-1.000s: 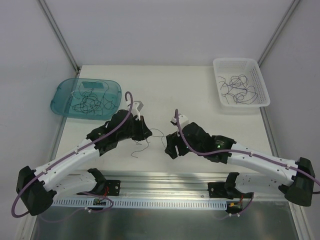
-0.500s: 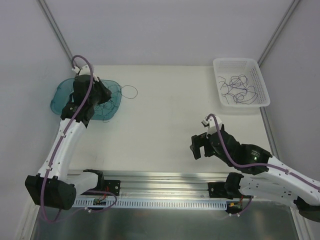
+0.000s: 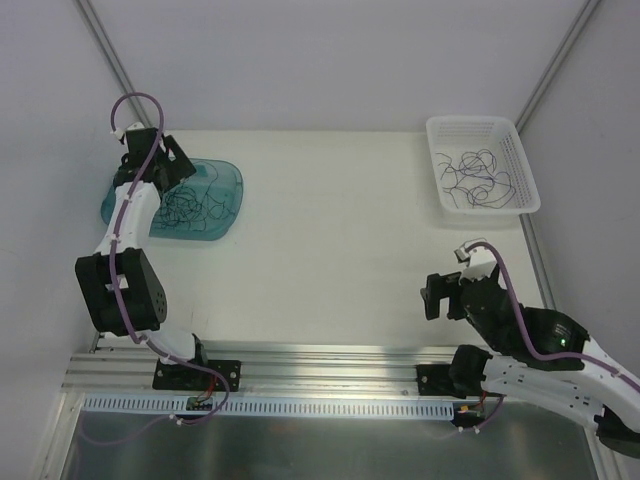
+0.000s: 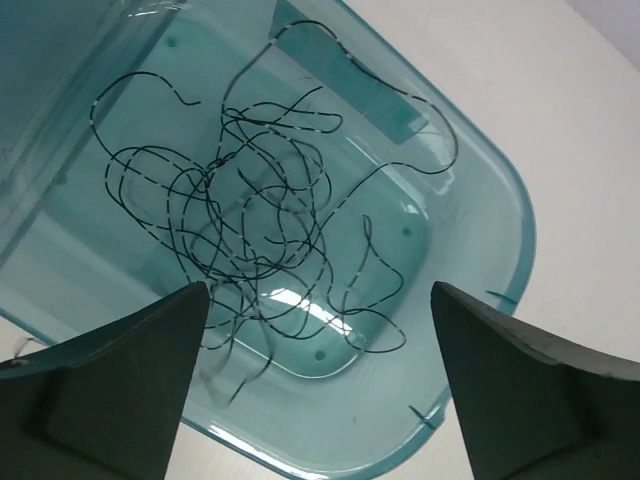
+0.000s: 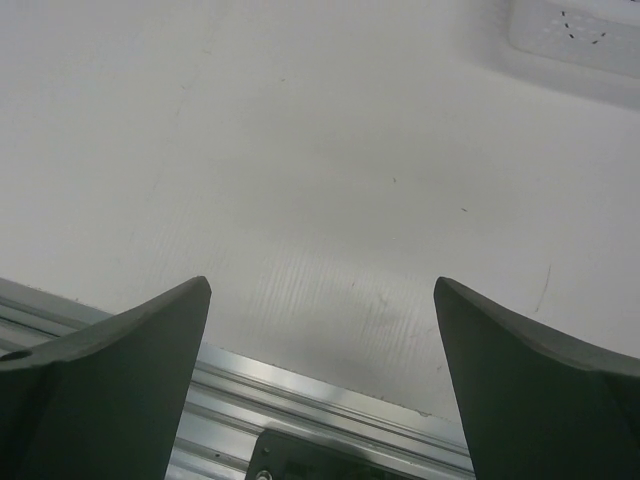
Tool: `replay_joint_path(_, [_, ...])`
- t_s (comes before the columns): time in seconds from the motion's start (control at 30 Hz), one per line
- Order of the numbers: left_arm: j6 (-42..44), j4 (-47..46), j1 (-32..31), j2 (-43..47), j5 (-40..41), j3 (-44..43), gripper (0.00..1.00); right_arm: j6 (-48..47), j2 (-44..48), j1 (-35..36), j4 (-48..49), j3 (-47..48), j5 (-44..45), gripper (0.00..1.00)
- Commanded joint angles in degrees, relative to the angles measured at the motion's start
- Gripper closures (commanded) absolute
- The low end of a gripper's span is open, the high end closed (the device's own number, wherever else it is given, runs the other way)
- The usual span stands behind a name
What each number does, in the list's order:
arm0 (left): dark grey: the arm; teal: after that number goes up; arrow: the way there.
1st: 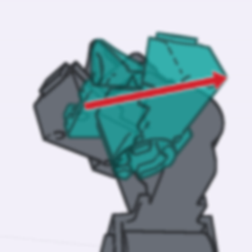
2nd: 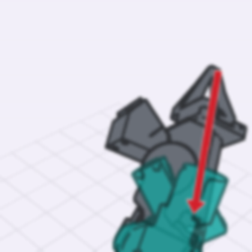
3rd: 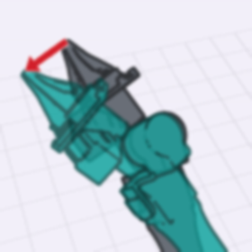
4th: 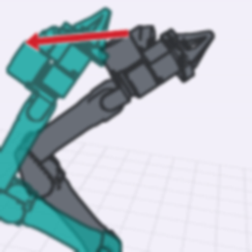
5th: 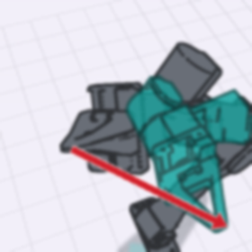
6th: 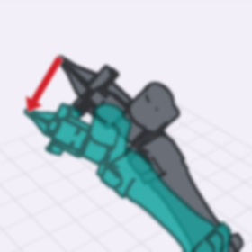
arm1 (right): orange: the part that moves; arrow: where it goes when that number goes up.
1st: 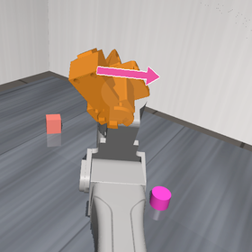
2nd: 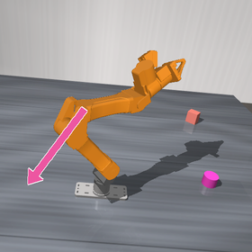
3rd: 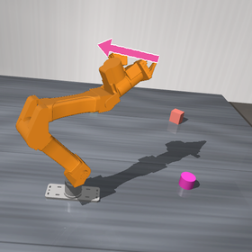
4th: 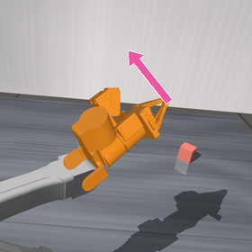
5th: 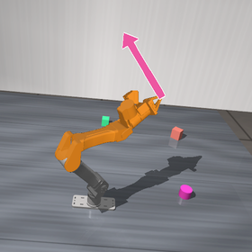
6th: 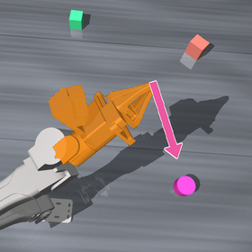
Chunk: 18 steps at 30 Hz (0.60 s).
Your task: Untangle the cables
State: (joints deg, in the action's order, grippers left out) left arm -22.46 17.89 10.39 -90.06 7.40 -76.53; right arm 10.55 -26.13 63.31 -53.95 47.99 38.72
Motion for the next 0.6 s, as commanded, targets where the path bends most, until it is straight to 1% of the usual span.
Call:
replay_joint_path(0.0, [1.6,-1.5,0.4,0.2,1.7,-2.7,0.01,2.2,2.8,0.2,-4.8,2.1,5.9,0.00])
replay_joint_path(0.17, [2.7,-1.6,0.4,4.6,0.0,-1.4,0.01,3.0,7.0,0.1,-7.2,3.1,9.4,0.00])
replay_joint_path(0.23, [2.9,-1.6,0.5,8.7,-0.6,0.1,0.01,3.1,8.1,0.2,-7.9,3.4,10.3,0.00])
replay_joint_path(0.27, [3.2,-1.6,0.4,11.8,-0.6,1.3,0.01,3.3,8.9,0.2,-8.3,4.0,10.7,0.03])
replay_joint_path(0.37, [4.1,-1.5,0.4,17.2,-2.0,3.0,0.01,3.9,10.0,0.2,-9.9,5.4,11.5,0.03])
replay_joint_path(0.47, [6.0,-1.4,-0.5,27.9,-5.3,6.6,0.01,4.0,11.3,0.2,-11.0,7.2,12.0,0.03])
replay_joint_path(0.53, [7.7,-0.5,-1.6,32.3,-7.3,7.9,0.01,3.6,12.1,0.2,-11.6,8.8,12.5,0.03])
replay_joint_path(0.57, [9.3,0.0,-3.3,37.1,-8.5,9.3,0.01,3.2,12.2,0.2,-11.6,9.3,12.6,0.03])
